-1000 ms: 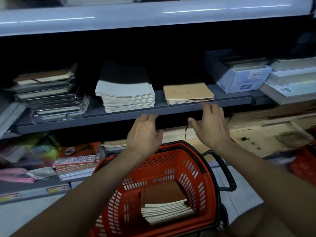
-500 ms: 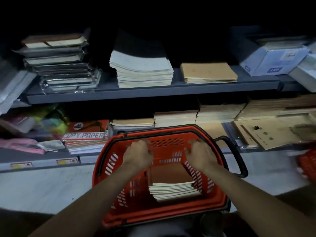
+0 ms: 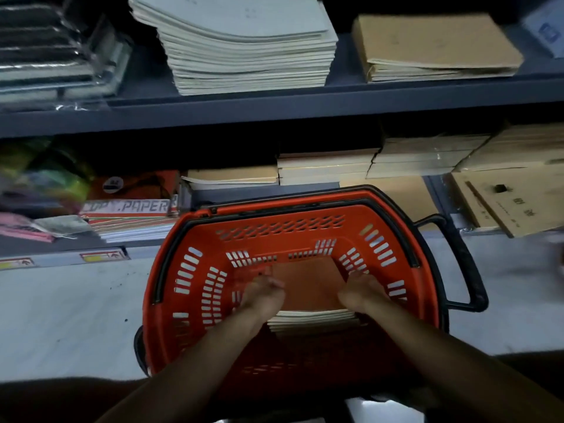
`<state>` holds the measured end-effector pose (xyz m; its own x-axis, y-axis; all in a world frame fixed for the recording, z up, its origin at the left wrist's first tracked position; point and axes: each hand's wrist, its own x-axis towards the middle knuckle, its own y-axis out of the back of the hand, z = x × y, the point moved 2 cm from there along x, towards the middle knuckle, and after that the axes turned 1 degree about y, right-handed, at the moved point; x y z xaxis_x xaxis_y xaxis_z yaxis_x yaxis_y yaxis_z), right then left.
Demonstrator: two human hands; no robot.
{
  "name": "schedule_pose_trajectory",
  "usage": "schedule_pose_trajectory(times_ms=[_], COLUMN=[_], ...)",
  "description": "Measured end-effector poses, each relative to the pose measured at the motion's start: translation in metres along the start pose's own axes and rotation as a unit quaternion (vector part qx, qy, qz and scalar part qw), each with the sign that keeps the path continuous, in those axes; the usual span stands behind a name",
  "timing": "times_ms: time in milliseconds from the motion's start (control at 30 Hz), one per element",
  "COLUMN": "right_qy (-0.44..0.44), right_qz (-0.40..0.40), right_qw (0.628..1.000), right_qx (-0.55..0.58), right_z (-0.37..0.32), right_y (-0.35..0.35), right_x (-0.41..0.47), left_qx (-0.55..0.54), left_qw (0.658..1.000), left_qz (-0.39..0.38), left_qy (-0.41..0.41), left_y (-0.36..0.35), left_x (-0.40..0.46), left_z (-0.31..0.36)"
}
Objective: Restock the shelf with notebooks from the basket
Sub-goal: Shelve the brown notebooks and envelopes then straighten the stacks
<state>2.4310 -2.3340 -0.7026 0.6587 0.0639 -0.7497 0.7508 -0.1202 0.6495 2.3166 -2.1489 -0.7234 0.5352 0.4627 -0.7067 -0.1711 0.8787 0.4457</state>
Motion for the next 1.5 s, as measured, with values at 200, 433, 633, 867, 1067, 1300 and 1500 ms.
schedule_pose_trajectory(times_ms=[200, 433, 633, 867, 1067, 1300, 1500], right_qy=[0.004, -0.065, -0.008, 0.059, 0.095, 0.166, 0.206], right_qz=[-0.038, -0.099, -0.085, -0.018, 0.062, 0.117, 0.185], right_qw=[0.999, 0.921, 0.919, 0.937, 0.953, 0.930, 0.897], right_qx=[0.027, 0.371, 0.385, 0.343, 0.282, 0.306, 0.345], right_z=[-0.009, -0.008, -0.001, 0.019, 0.047, 0.075, 0.095], right_y=[0.006, 0.018, 0.052, 0.088, 0.101, 0.124, 0.156], right_x=[0.006, -0.013, -0.064, -0.131, -0.177, -0.236, -0.254], left_qx=[-0.079, -0.271, -0.349, -0.343, -0.354, -0.368, -0.371], left_qw=[0.995, 0.956, 0.930, 0.927, 0.926, 0.919, 0.908], left_qz=[0.023, 0.063, -0.030, -0.120, -0.130, -0.101, -0.072], left_qy=[0.064, 0.088, 0.113, 0.092, 0.015, -0.099, -0.183], left_y=[-0.002, 0.016, 0.038, 0.052, 0.053, 0.057, 0.054], left_x=[0.005, -0.013, -0.058, -0.131, -0.194, -0.241, -0.267], left_z=[0.003, 0.024, 0.057, 0.069, 0.081, 0.103, 0.135])
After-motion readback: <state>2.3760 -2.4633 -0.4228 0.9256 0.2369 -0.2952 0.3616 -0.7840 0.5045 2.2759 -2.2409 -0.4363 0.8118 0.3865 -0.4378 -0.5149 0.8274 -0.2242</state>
